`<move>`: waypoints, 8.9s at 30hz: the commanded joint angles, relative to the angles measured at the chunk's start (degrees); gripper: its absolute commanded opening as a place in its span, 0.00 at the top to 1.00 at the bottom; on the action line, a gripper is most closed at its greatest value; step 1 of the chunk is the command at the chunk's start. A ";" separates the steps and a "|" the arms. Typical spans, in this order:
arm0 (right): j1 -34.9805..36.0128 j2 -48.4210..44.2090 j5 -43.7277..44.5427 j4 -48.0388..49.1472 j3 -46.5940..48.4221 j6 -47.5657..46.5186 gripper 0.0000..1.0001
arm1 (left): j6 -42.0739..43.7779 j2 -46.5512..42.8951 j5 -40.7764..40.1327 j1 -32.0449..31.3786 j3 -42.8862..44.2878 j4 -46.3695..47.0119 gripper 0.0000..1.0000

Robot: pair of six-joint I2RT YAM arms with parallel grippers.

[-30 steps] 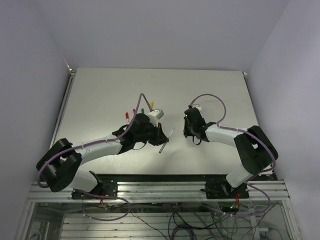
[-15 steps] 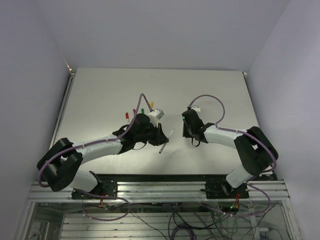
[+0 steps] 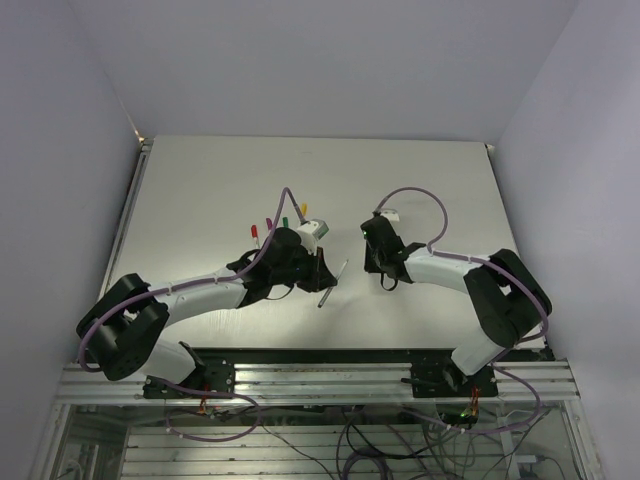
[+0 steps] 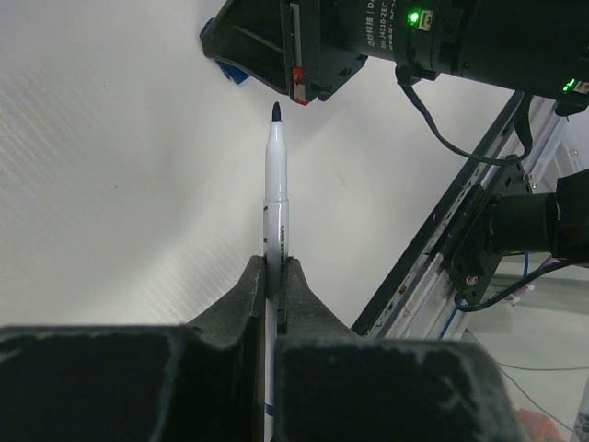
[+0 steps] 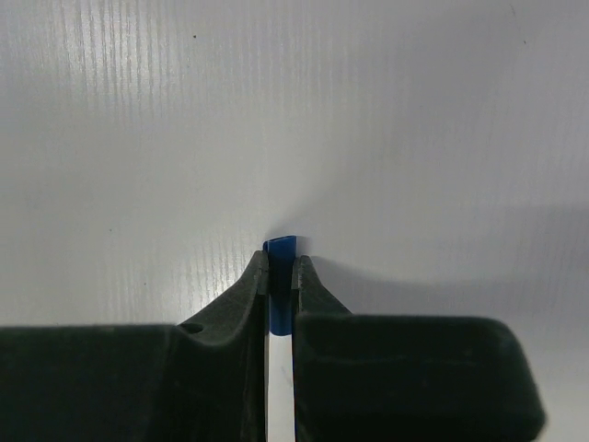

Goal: Insert the pens into the pen caps

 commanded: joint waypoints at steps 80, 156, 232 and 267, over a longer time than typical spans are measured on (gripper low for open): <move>0.30 -31.08 -16.43 64.50 -20.96 8.82 1.00 | -8.34 -7.90 -1.79 -0.35 -6.01 33.93 0.93; 9.84 -28.04 -22.38 46.26 -20.94 5.28 1.00 | -4.84 -12.52 -23.06 1.16 -5.05 44.22 0.93; 3.80 -31.77 8.34 5.71 -6.15 5.87 0.64 | -3.74 5.61 -41.34 22.44 -1.37 -8.98 0.93; 3.78 -34.15 8.73 7.66 -7.71 4.13 0.62 | -2.48 -4.23 -40.89 23.29 1.74 -14.24 0.68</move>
